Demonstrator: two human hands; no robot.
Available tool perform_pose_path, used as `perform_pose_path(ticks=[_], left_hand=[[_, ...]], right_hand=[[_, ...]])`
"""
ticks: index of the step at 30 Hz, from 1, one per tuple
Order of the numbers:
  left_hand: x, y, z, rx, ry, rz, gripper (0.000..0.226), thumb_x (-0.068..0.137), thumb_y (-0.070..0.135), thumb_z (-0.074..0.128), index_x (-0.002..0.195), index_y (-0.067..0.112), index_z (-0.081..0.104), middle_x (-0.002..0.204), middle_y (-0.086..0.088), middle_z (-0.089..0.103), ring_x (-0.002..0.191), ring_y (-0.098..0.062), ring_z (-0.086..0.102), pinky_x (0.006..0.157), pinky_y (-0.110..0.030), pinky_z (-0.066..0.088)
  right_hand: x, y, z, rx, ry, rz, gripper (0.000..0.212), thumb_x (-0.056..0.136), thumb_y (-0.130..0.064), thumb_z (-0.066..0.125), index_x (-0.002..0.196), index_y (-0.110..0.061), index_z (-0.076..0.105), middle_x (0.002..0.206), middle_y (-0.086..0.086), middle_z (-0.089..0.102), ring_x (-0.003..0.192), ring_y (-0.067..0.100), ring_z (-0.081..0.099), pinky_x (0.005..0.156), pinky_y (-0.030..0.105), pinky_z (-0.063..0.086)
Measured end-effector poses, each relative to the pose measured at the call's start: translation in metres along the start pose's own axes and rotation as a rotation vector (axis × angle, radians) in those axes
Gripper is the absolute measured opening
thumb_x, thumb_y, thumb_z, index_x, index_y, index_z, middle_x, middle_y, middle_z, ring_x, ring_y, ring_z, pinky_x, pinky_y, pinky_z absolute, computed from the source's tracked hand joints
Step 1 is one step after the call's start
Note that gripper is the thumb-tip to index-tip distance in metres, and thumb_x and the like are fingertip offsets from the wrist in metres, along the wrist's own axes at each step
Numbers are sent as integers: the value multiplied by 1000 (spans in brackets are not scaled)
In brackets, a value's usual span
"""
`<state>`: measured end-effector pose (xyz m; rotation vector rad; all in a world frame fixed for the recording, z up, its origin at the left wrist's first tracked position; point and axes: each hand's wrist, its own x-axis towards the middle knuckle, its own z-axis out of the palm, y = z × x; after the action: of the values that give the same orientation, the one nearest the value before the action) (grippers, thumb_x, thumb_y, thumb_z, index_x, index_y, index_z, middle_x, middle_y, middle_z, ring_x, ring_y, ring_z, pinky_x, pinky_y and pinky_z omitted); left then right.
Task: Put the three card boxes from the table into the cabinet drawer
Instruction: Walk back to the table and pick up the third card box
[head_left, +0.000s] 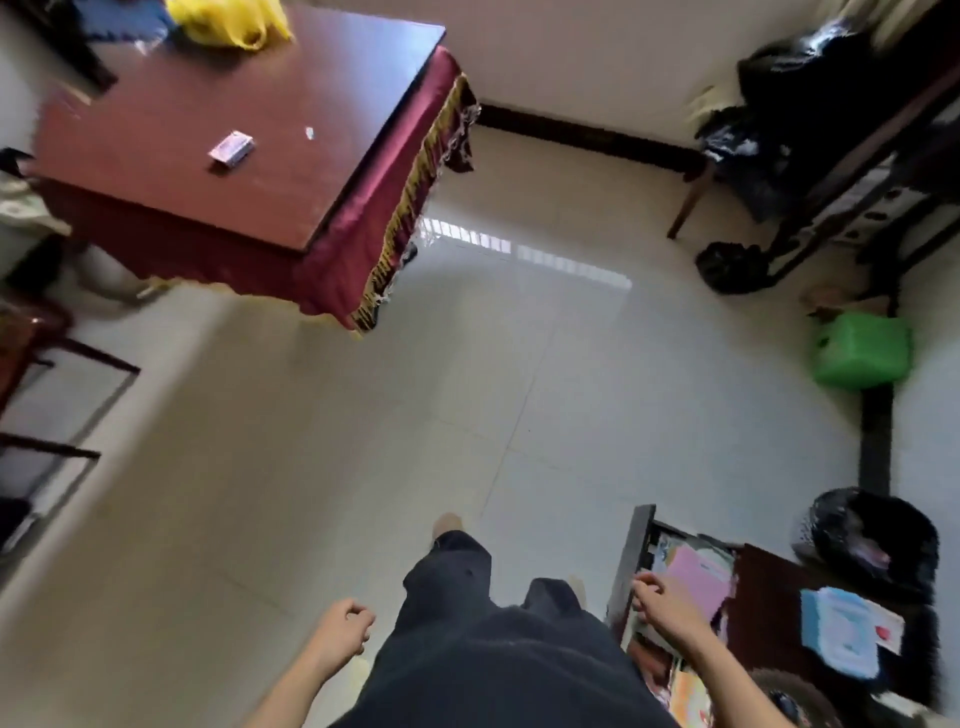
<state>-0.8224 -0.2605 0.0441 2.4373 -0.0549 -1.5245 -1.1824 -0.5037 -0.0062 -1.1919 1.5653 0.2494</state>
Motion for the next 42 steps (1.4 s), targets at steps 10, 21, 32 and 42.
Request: perform_pose_path(ticks=[10, 21, 32, 42], left_hand=[[35, -81, -97, -214, 3, -113, 19, 95, 15, 51, 79, 10, 60, 76, -1, 59, 63, -14, 50, 52, -14, 34], [124, -20, -240, -525, 124, -41, 19, 83, 35, 51, 89, 24, 65, 83, -3, 70, 70, -17, 62, 67, -29, 46], [162, -17, -328, -662, 201, -229, 16, 89, 30, 53, 88, 19, 65, 73, 2, 64, 61, -16, 56, 59, -26, 40], [216, -42, -420, -690, 177, -270, 14, 92, 21, 54, 87, 16, 66, 80, 0, 68, 69, -13, 62, 64, -24, 47]], right_hand=[[23, -206, 114, -210, -93, -179, 17, 101, -13, 54, 105, -5, 69, 84, 14, 68, 65, 18, 60, 52, 20, 45], [64, -306, 190, -586, -196, -155, 13, 96, -9, 62, 99, -5, 74, 98, 16, 75, 84, 21, 68, 77, 30, 48], [152, -521, 303, -723, -313, -220, 18, 98, -5, 58, 102, 6, 72, 78, 19, 68, 68, 25, 60, 63, 30, 48], [141, -731, 469, -668, -394, -464, 15, 99, -20, 58, 105, -13, 70, 83, 10, 73, 64, 19, 65, 60, 27, 46]])
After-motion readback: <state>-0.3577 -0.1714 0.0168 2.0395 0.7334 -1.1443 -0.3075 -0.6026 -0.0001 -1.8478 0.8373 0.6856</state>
